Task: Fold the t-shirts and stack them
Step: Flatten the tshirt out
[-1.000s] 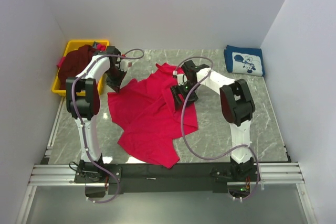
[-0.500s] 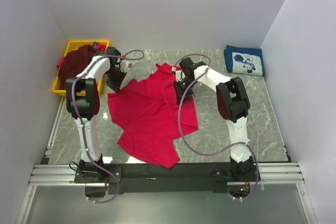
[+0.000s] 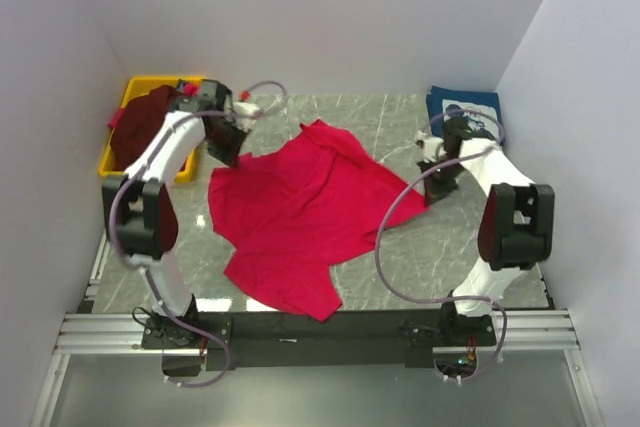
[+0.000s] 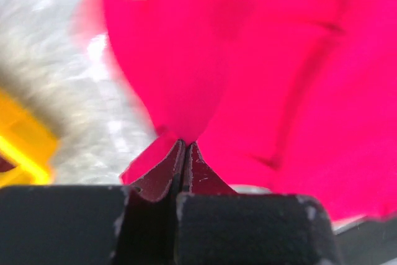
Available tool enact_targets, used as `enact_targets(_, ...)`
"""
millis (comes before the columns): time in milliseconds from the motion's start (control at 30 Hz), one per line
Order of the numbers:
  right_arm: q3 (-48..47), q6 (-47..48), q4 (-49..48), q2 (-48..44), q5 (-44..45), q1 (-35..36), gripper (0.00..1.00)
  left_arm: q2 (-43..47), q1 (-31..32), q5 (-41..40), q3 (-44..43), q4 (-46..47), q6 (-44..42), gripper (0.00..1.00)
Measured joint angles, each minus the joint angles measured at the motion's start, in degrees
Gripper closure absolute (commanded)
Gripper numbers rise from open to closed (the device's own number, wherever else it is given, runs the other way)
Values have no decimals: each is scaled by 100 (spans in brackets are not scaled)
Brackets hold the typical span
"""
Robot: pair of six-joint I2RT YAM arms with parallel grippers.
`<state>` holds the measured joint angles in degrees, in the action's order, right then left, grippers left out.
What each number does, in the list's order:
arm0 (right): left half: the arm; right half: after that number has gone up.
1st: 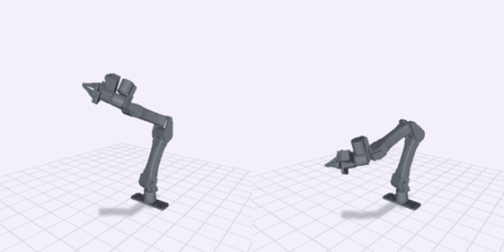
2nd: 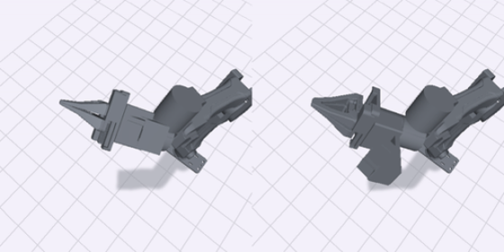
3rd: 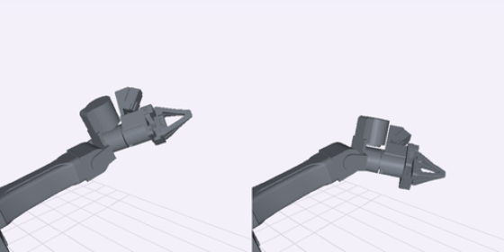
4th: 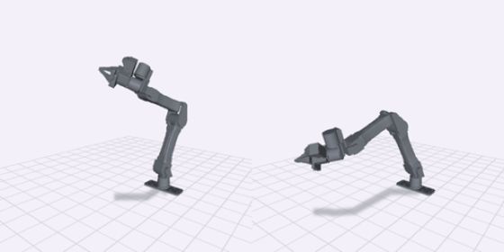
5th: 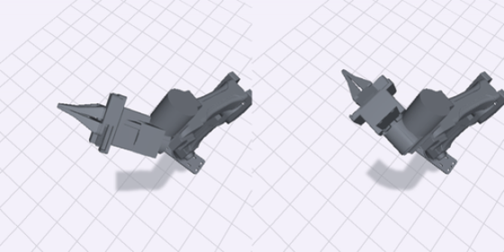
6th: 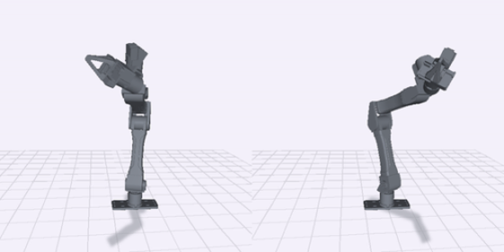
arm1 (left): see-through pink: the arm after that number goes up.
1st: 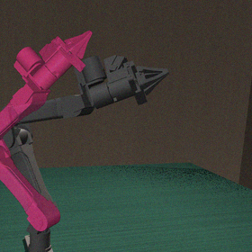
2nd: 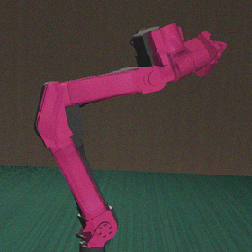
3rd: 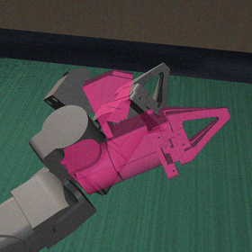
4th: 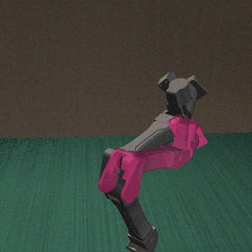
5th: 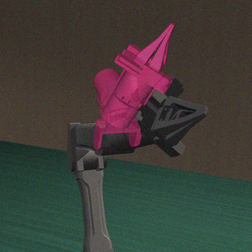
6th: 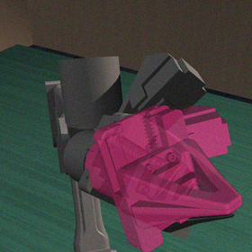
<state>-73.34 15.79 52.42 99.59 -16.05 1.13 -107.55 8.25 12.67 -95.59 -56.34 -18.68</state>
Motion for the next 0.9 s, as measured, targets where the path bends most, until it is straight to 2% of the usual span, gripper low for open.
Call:
enact_targets(67,407,293,15,-240,317,-352,100,787,636,46,682,122,-199,100)
enact_targets(100,748,525,101,-306,529,-479,99,1379,1309,151,1266,157,-350,99)
enact_targets(133,920,664,114,-302,691,-501,84,1604,1764,221,1547,157,-439,95)
enact_targets(167,1064,743,79,-302,833,-514,71,1882,2236,269,1985,323,-533,69)
enact_targets(233,1274,957,140,-299,1080,-533,44,2164,3042,424,2708,168,-717,46)
enact_targets(300,1237,1075,247,-302,1115,-568,41,2223,3335,616,3215,-105,-800,31)
enact_targets(400,896,1152,424,-304,863,-568,47,2238,2767,717,3351,-372,-809,30)
enact_targets(433,750,1156,474,-304,754,-533,53,2262,2446,750,3292,-376,-811,30)
enact_targets(567,433,1134,450,-304,398,-125,61,2332,1342,804,3060,-120,-748,35)
enact_targets(767,470,968,275,-83,142,1104,68,2011,846,638,3171,363,-463,46)
enact_targets(833,490,914,175,122,127,1320,69,1679,710,664,3171,494,-354,50)
enact_targets(900,549,881,48,402,138,1392,70,1364,560,695,3171,562,-251,58)
